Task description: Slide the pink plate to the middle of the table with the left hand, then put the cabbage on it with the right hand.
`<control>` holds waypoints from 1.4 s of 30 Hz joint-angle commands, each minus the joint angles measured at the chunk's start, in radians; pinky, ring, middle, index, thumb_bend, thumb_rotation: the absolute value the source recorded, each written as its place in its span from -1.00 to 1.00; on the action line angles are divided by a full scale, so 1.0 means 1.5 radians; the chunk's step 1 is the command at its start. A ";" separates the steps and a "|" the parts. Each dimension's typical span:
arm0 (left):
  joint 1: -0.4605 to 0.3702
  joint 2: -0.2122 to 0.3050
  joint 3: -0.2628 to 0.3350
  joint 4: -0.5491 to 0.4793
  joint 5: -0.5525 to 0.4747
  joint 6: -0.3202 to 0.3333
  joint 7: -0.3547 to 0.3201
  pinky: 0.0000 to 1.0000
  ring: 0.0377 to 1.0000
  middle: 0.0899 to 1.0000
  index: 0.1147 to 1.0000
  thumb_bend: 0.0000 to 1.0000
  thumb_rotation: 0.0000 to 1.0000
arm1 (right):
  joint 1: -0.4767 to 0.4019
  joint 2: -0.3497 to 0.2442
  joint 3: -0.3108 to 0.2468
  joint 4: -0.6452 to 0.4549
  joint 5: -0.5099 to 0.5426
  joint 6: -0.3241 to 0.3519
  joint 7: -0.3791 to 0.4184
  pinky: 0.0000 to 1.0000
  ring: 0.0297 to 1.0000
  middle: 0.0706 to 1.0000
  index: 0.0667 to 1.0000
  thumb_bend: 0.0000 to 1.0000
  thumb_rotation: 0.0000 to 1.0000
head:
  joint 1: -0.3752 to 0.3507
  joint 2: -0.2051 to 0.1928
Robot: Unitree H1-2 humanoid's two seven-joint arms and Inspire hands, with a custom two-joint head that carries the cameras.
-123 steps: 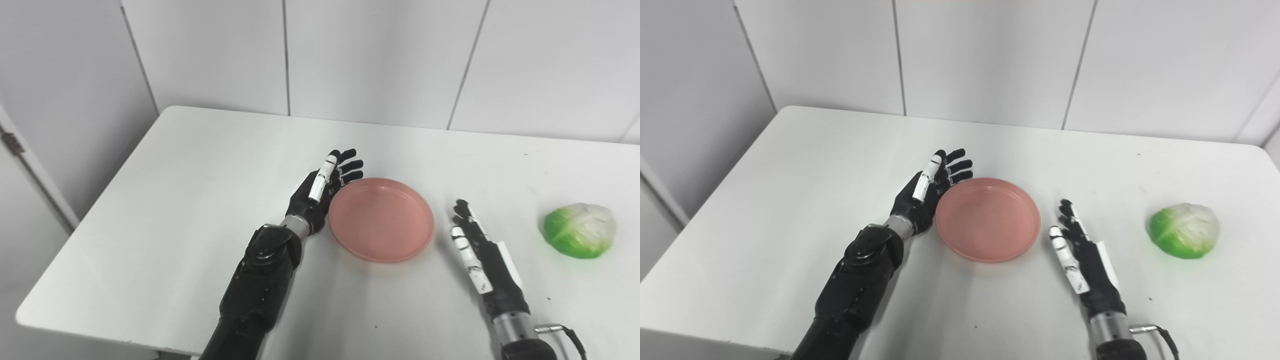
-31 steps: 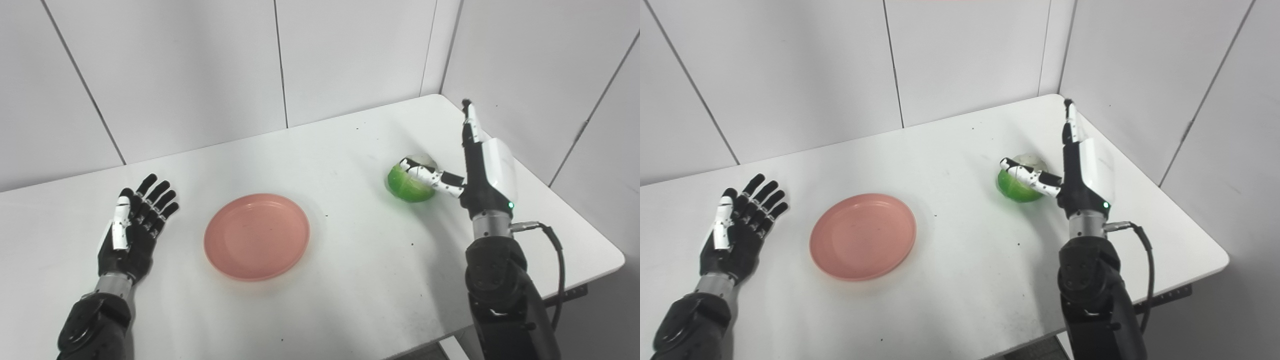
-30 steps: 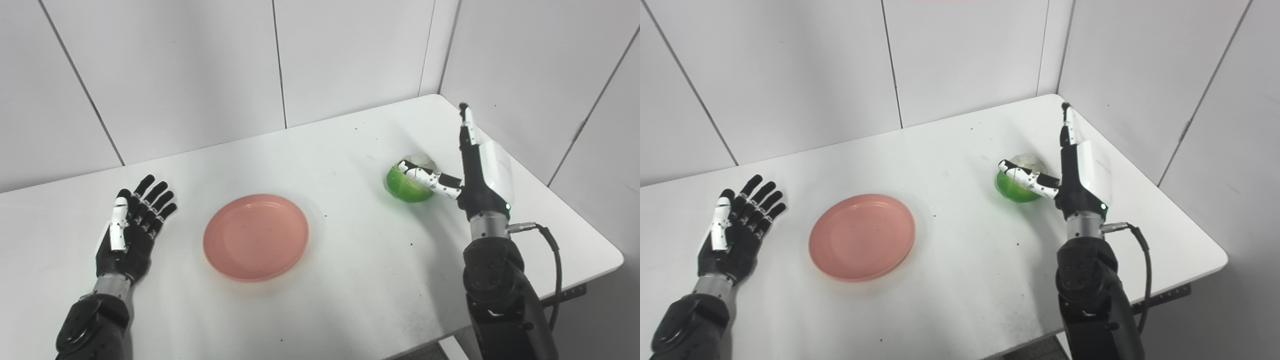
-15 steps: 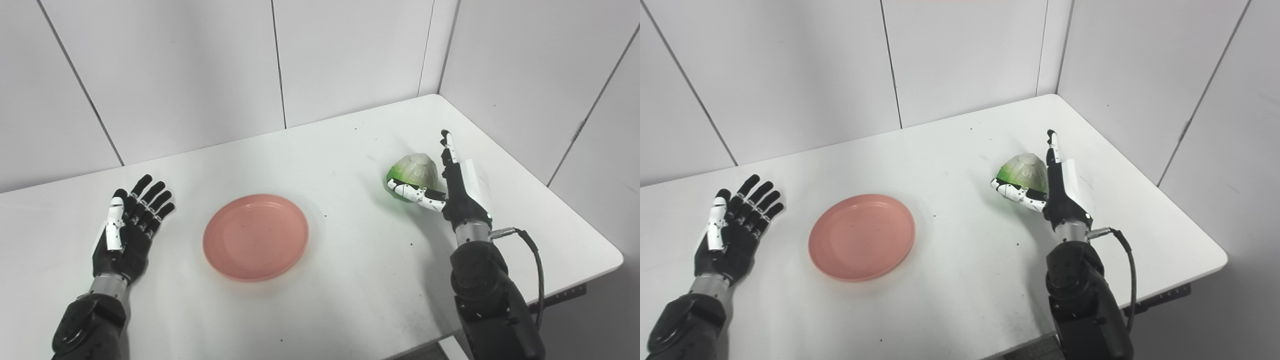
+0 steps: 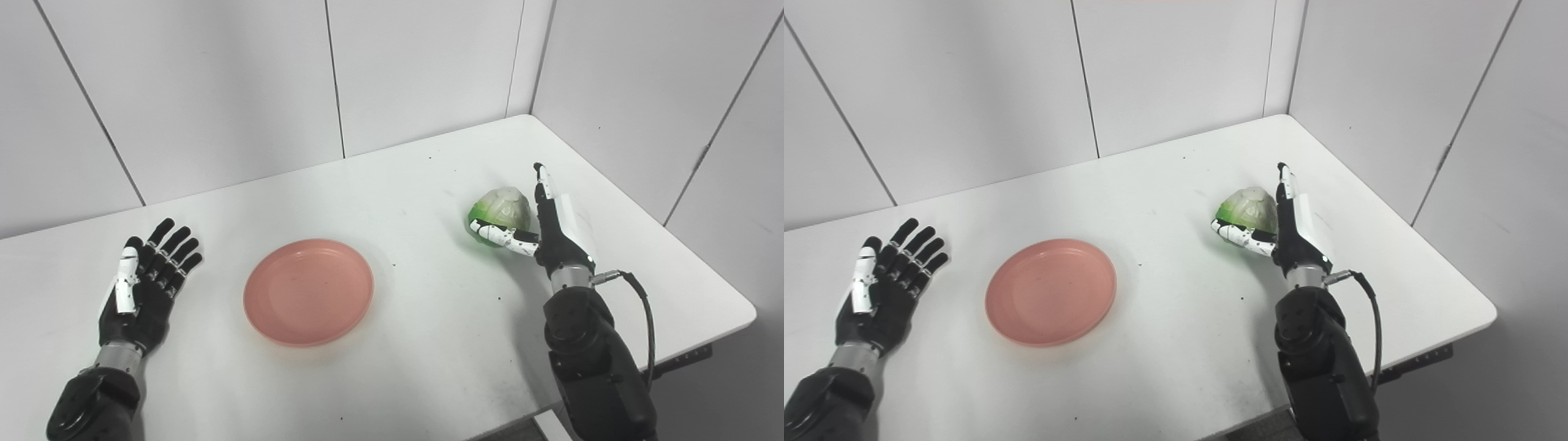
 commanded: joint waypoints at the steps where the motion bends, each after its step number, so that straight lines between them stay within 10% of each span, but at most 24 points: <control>1: 0.033 0.006 -0.001 0.031 0.008 0.042 0.009 0.77 0.75 0.72 0.71 0.07 1.00 | -0.031 0.001 -0.010 -0.007 -0.016 -0.001 0.008 0.53 0.84 0.99 1.00 1.00 0.04 | 0.000 0.002; 42: 0.036 0.015 -0.007 0.013 0.010 0.057 0.013 0.75 0.73 0.71 0.70 0.10 1.00 | -0.124 -0.031 -0.070 0.101 -0.136 -0.001 0.213 0.65 0.92 1.00 1.00 1.00 -0.08 | -0.013 0.019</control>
